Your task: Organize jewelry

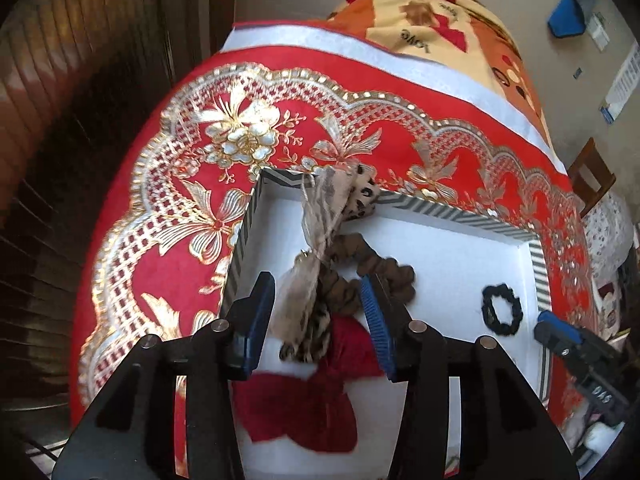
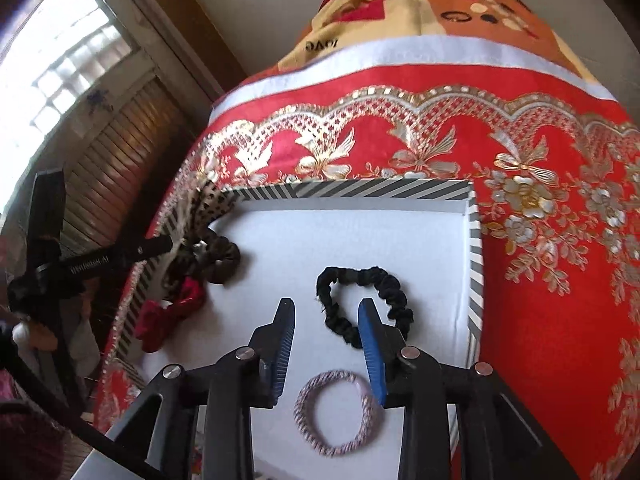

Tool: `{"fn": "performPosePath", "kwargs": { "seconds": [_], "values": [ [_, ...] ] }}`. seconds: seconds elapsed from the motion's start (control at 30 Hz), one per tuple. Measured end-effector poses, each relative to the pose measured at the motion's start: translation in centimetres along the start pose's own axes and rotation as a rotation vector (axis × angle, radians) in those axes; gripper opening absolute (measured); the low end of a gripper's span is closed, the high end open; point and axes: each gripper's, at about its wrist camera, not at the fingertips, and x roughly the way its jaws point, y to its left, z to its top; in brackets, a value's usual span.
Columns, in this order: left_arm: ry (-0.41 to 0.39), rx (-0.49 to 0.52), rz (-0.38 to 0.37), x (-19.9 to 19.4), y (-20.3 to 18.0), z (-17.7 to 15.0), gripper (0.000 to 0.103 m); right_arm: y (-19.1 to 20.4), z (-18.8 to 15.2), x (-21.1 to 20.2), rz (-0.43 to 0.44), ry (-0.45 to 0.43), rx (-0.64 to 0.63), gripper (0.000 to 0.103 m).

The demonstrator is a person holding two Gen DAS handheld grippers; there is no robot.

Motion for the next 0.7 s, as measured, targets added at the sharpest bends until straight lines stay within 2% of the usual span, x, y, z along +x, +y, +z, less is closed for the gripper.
{"fn": "performPosePath", "kwargs": {
  "seconds": [0.07, 0.13, 0.3, 0.5, 0.7],
  "values": [
    [-0.018, 0.015, 0.013, -1.1, -0.7, -0.9, 0.044, 0.4, -0.5, -0.9, -0.008, -0.023, 0.003, 0.034],
    [-0.031, 0.034, 0.019, -2.2, -1.5, -1.9, 0.044, 0.6, -1.1, -1.8, -0.024, -0.034, 0.012, 0.041],
    [-0.065, 0.068, 0.029, -4.7, -3.5, -4.5, 0.044, 1.5, -3.2, -4.5, -0.051, -0.071, 0.003, 0.042],
    [-0.083, 0.102, 0.080, -7.1, -5.5, -8.0, 0.044, 2.1, -6.3, -7.6, -0.077, -0.103, -0.016, 0.042],
    [-0.089, 0.093, 0.112, -8.8, -5.7, -11.3, 0.044, 2.6, -9.0, -9.4, -0.086, -0.094, -0.039, 0.042]
  ]
}}
